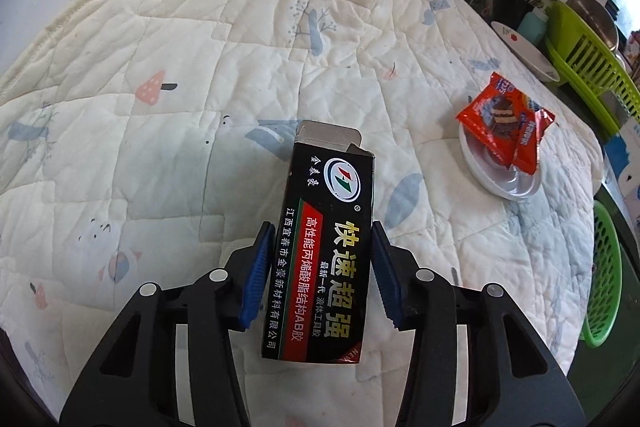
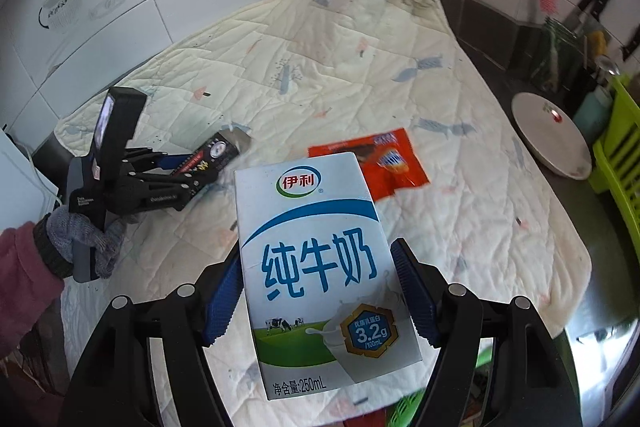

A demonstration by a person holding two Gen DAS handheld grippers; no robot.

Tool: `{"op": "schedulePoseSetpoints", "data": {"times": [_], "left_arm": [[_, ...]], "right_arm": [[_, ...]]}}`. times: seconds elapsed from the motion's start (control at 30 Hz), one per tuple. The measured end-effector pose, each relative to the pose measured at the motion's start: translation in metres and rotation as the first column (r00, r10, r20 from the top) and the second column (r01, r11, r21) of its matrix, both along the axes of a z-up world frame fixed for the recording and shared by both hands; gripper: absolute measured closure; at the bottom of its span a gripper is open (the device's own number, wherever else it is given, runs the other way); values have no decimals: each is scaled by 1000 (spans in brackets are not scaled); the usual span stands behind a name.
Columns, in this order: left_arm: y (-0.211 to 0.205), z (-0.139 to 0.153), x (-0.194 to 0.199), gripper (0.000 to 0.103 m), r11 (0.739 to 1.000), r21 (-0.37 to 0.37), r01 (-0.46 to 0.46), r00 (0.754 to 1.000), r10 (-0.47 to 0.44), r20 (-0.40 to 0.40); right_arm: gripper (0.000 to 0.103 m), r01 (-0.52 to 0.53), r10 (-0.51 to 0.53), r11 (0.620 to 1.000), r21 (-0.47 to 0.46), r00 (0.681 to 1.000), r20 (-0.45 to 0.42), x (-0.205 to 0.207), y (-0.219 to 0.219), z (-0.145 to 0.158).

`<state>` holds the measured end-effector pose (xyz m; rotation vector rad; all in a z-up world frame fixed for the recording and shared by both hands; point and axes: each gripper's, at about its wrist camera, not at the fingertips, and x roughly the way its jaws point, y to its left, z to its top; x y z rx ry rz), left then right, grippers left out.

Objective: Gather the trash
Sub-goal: 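Lift the milk carton with the right gripper while the left gripper grasps the black glue box, then carry the milk carton and glue box over the green basket with both grippers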

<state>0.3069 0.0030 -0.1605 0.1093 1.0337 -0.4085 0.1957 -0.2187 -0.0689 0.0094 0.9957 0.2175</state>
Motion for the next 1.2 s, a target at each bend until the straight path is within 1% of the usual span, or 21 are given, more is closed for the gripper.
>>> {"op": "schedulePoseSetpoints", "data": {"times": [0.23, 0.3, 0.5, 0.63, 0.83, 1.03, 1.2], "left_arm": [[-3, 28, -32, 56, 1000, -25, -13, 999, 14, 46], [-6, 36, -43, 56, 1000, -25, -10, 998, 12, 64], [-20, 63, -83, 56, 998, -56, 5, 994, 1, 109], [-42, 80, -112, 56, 996, -75, 40, 990, -29, 140], [-81, 95, -149, 56, 989, -96, 109, 982, -91, 168], [-115, 101, -178, 56, 980, -102, 169, 973, -150, 176], [-140, 104, -194, 56, 971, -104, 213, 965, -193, 177]], "right_arm": [[34, 76, -77, 996, 41, 997, 18, -39, -32, 3], [34, 93, -94, 995, 41, 995, 20, -49, -40, 3], [34, 153, -154, 988, 38, 988, 26, -90, -78, 3], [34, 209, -209, 978, 25, 977, 34, -118, -109, 4], [34, 280, -280, 960, -4, 960, 26, -149, -147, -7], [34, 342, -341, 940, -16, 940, 23, -169, -175, -15], [33, 383, -382, 923, -48, 924, 23, -178, -193, -22]]}}
